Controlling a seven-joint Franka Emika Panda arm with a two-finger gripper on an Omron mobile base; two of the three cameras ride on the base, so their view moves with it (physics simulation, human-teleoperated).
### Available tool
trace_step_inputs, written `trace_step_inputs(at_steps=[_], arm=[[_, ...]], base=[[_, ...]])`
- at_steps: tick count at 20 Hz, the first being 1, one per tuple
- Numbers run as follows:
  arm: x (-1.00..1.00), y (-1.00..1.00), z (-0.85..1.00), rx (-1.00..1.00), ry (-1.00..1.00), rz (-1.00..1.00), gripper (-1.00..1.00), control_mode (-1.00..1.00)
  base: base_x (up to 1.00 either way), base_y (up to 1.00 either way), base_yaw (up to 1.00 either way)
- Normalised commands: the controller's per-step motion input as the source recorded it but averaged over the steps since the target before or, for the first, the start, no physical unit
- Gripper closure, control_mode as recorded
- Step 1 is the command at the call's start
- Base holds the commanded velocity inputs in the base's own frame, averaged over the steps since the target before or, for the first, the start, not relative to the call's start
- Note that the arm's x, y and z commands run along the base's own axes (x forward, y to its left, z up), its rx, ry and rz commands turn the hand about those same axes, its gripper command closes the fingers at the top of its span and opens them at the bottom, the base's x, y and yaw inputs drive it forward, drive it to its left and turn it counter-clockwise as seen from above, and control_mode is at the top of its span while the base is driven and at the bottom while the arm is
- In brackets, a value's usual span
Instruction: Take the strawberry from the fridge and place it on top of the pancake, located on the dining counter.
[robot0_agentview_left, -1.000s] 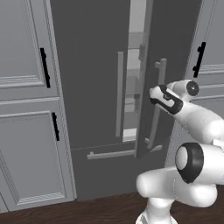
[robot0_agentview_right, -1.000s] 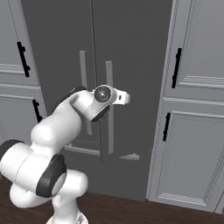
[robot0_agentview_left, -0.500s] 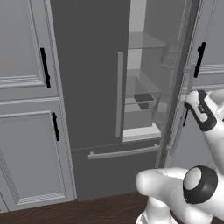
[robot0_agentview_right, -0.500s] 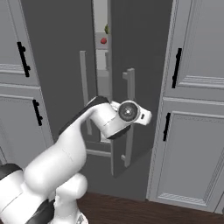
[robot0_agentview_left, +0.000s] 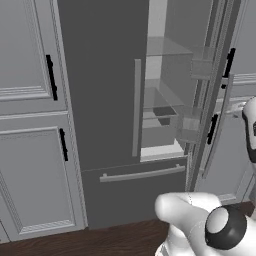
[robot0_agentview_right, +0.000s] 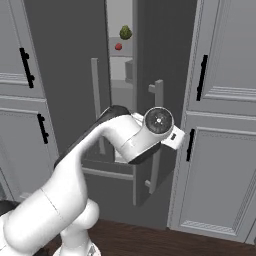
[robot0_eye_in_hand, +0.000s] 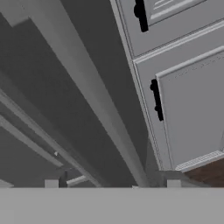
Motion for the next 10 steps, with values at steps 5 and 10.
trace_step_inputs(at_steps=[5, 10], arm=[[-0.12, 0.91, 0.38, -0.43, 0.21, 0.02, -1.0, -1.0], [0.09, 1.0, 0.03, -0.73, 0.46, 0.12, -1.0, -1.0]], base=[[0.0, 0.0, 0.0], [0.0, 0.0, 0.0]])
